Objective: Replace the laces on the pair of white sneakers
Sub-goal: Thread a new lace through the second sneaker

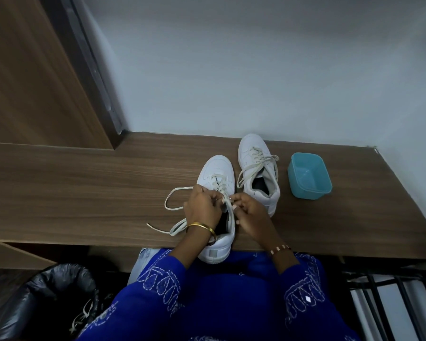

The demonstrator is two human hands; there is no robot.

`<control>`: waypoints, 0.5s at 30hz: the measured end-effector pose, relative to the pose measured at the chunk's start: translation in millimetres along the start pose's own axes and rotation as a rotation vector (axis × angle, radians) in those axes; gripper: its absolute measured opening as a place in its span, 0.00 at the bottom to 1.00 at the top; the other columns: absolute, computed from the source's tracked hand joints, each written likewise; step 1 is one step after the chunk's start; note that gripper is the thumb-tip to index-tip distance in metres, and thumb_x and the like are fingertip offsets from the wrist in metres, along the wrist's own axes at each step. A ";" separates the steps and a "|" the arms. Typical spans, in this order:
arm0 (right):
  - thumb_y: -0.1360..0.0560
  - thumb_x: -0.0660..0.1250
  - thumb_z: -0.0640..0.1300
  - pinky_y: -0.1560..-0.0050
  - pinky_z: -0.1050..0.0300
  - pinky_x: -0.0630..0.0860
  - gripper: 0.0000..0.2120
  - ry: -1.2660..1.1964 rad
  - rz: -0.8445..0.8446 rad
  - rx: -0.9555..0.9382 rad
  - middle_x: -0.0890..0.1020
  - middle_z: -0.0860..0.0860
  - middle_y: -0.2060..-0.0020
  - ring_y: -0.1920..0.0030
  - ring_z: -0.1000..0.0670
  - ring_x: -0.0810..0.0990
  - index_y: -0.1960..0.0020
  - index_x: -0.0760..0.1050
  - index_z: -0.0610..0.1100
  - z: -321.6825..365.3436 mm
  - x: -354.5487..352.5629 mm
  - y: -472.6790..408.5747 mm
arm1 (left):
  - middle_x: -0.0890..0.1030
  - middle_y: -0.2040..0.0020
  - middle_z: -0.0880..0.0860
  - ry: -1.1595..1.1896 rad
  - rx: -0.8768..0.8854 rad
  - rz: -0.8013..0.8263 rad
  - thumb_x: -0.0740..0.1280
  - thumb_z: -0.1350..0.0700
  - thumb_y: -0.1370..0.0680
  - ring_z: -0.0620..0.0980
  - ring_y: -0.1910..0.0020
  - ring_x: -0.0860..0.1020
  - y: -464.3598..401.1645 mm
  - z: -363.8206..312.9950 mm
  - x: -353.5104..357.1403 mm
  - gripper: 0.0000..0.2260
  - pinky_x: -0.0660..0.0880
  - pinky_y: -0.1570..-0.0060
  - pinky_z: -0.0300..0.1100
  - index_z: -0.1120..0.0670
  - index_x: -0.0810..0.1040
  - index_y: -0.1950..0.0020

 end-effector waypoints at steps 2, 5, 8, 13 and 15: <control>0.23 0.59 0.36 0.54 0.52 0.77 0.07 -0.011 -0.016 0.016 0.81 0.46 0.59 0.58 0.49 0.79 0.49 0.75 0.40 -0.3 -2.3 -4.0 | 0.71 0.50 0.49 -0.025 0.015 0.001 0.68 0.57 0.26 0.49 0.46 0.73 -0.3 0.1 -0.8 0.05 0.65 0.46 0.44 0.51 0.82 0.52; 0.24 0.62 0.37 0.61 0.65 0.70 0.05 0.141 -0.138 -0.076 0.78 0.48 0.65 0.62 0.51 0.75 0.55 0.75 0.36 8.2 -1.9 -7.6 | 0.72 0.48 0.51 -0.059 0.044 0.006 0.67 0.56 0.25 0.50 0.46 0.73 -2.0 1.2 -1.1 0.07 0.65 0.46 0.45 0.51 0.82 0.50; 0.26 0.64 0.36 0.66 0.66 0.65 0.05 0.182 -0.246 -0.073 0.79 0.45 0.66 0.63 0.51 0.74 0.58 0.76 0.35 13.3 -0.6 -11.0 | 0.73 0.47 0.52 -0.118 0.122 0.008 0.66 0.56 0.25 0.51 0.45 0.72 -1.7 1.1 -3.7 0.08 0.64 0.48 0.44 0.52 0.81 0.48; 0.23 0.58 0.34 0.62 0.51 0.77 0.11 -0.410 -0.399 0.045 0.79 0.44 0.68 0.67 0.47 0.78 0.62 0.71 0.42 23.0 -33.2 -12.8 | 0.74 0.47 0.53 -0.142 0.312 -0.066 0.72 0.55 0.30 0.54 0.46 0.73 2.0 9.4 -13.0 0.16 0.65 0.49 0.47 0.52 0.78 0.43; 0.19 0.52 0.39 0.65 0.55 0.79 0.12 -0.829 -0.466 0.026 0.82 0.46 0.69 0.68 0.48 0.81 0.58 0.70 0.39 36.6 -66.6 -15.4 | 0.75 0.45 0.53 -0.169 0.349 -0.056 0.73 0.54 0.32 0.54 0.44 0.73 -0.2 15.4 -17.1 0.20 0.66 0.46 0.49 0.51 0.76 0.41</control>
Point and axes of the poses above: each hand's wrist, its own y-axis away from the middle knuckle, its own x-axis out of the palm, z = x × y, the point moved 5 cm from there along -y, towards the middle knuckle
